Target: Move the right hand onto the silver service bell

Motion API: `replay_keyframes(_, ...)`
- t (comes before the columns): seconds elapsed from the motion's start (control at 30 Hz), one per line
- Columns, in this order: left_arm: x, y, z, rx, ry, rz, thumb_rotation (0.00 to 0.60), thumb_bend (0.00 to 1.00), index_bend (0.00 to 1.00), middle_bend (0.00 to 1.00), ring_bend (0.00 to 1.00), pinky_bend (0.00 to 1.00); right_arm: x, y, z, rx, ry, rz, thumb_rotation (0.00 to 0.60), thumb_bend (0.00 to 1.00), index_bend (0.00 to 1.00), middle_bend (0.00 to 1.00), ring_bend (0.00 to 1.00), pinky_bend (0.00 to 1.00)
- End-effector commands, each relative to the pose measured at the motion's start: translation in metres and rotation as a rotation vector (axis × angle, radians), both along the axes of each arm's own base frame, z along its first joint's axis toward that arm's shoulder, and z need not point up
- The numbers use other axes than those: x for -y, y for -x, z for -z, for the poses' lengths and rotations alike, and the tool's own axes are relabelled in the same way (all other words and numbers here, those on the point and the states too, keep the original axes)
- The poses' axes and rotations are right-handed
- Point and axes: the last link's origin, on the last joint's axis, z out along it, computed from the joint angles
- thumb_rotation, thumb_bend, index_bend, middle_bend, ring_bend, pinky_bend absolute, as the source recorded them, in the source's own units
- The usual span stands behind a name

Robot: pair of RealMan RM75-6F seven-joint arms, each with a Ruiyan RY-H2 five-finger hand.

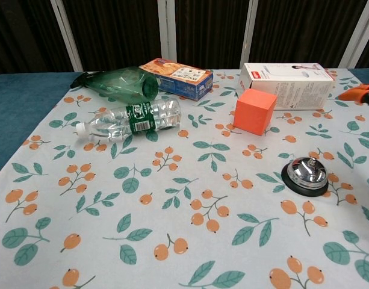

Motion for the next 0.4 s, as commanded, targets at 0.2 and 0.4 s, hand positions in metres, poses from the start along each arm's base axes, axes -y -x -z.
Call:
replay_keyframes(0.2,0.002,0.000,-0.001,-0.016,0.000,0.000,0.600,0.01,0.00,0.00,0.00,0.00,-0.036,0.040,-0.051,-0.054,0.103,0.045,0.600,0.18,0.00,0.00,0.00,0.00)
replay_keyframes(0.4,0.003,0.000,-0.001,-0.020,0.003,-0.002,0.600,0.01,0.00,0.00,0.00,0.00,-0.052,0.046,-0.067,-0.018,0.142,0.034,0.600,0.18,0.00,0.00,0.00,0.00)
